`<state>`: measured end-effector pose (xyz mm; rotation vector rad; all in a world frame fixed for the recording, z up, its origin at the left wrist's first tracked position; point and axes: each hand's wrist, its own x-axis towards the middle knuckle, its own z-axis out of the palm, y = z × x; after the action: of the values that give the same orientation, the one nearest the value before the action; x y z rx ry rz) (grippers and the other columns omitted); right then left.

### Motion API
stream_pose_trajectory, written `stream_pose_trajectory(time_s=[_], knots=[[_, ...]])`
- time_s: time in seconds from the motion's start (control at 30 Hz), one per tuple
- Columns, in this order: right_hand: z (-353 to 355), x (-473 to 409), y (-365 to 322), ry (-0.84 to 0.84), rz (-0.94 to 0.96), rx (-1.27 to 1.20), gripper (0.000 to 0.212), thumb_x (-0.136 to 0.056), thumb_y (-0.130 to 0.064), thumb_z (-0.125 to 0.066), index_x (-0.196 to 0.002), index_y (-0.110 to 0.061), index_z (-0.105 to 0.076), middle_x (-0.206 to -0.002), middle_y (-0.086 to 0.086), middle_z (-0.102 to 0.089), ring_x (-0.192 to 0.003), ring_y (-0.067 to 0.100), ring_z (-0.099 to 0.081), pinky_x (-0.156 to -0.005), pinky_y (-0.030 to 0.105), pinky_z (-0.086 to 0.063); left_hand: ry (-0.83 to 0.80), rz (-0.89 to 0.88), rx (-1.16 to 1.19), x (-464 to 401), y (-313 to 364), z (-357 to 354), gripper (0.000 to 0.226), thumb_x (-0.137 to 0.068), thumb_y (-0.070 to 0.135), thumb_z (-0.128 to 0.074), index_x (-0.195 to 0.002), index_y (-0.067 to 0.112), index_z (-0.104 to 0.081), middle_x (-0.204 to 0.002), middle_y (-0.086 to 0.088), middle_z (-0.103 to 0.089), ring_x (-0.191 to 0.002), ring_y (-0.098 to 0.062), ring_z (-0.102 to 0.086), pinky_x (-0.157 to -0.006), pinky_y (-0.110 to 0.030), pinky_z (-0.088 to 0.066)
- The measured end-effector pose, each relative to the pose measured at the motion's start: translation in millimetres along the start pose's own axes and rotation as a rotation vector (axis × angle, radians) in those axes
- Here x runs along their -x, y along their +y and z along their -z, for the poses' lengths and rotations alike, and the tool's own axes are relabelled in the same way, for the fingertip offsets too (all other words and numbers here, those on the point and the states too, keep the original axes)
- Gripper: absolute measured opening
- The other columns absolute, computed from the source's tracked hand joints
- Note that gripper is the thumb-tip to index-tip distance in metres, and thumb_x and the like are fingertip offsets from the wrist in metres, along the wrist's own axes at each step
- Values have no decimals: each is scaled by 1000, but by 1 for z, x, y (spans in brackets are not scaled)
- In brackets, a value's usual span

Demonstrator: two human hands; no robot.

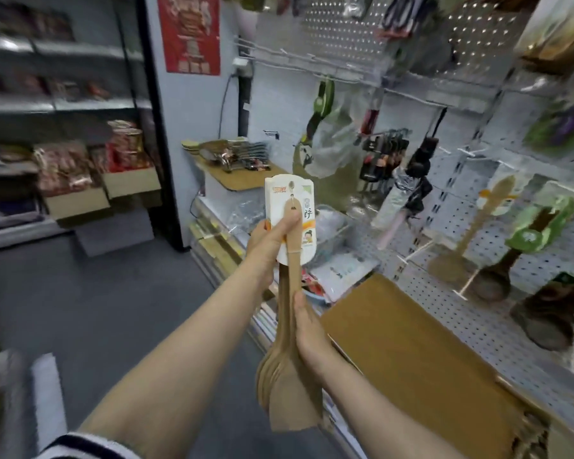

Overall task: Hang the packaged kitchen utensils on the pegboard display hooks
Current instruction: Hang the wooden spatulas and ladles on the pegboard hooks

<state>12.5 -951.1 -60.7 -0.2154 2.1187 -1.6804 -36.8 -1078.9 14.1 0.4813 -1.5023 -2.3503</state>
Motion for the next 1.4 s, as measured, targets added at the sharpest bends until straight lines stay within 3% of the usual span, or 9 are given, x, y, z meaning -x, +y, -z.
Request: stream_pose_trajectory(time_s=[0.2,0.33,0.47,0.63,0.9,1.0,1.07,1.17,1.4], knots=[[-69,-73,-18,-30,54,-6,74,-89,-77,-26,-144,-34,-51,-145,-3,-57,-137,16,-49,-118,45,-36,19,29,42,-69,21,65,33,-84,32,-80,-107,13,-66,-100,-4,-77,-89,-20,-74,-71,-31,-59],[-100,-138,-26,-63,72,-35,77,-91,-71,-30,-151,-24,-46,-147,2,-55,-137,18,-49,-118,45,-36,39,26,17,-125,26,104,77,-66,37,-91,-132,17,-57,-119,-4,-73,-107,-23,-70,-77,-37,-58],[-130,-214,-39,-179,94,-19,64,-101,-60,-29,-151,-24,-46,-149,-1,-53,-138,15,-48,-119,36,-34,94,-3,5,-191,40,138,58,-78,25,-85,-130,19,-58,-114,-2,-75,-106,-24,-71,-87,-42,-57],[-175,-316,-79,-287,124,-30,57,-107,-49,-29,-156,-22,-36,-156,-7,-40,-145,7,-33,-122,27,-23,218,-47,4,-282,83,175,62,-75,26,-87,-130,16,-60,-112,-4,-76,-103,-25,-73,-92,-44,-58],[-257,-463,-132,-394,98,76,102,-75,-95,-30,-153,-30,-44,-157,-8,-43,-145,11,-37,-123,42,-28,358,-68,72,-405,147,241,44,-79,23,-84,-117,20,-63,-108,-3,-77,-94,-20,-75,-65,-28,-58],[-303,-496,-135,-453,-25,-3,71,-99,-69,-30,-153,-26,-42,-151,-5,-50,-138,13,-46,-121,39,-33,401,-51,76,-445,152,286,44,-80,21,-83,-120,17,-65,-103,-1,-78,-87,-17,-76,-60,-26,-57],[-337,-519,-136,-482,-97,-38,69,-99,-67,-30,-154,-27,-40,-148,-4,-51,-135,15,-49,-119,39,-36,404,-42,89,-476,156,319,36,-82,18,-82,-114,16,-66,-95,1,-79,-79,-13,-76,-58,-24,-56],[-385,-550,-144,-439,-154,-59,93,-80,-84,-34,-153,-27,-43,-148,-1,-54,-134,18,-51,-118,44,-38,369,11,74,-520,167,359,29,-82,18,-82,-108,13,-68,-85,4,-78,-72,-11,-74,-54,-20,-54],[-471,-641,-198,-254,-109,-66,130,-47,-108,-35,-149,-29,-49,-148,1,-55,-139,23,-48,-119,48,-36,256,63,58,-643,219,433,45,-80,28,-85,-116,7,-69,-102,-8,-78,-91,-23,-75,-65,-29,-58]])
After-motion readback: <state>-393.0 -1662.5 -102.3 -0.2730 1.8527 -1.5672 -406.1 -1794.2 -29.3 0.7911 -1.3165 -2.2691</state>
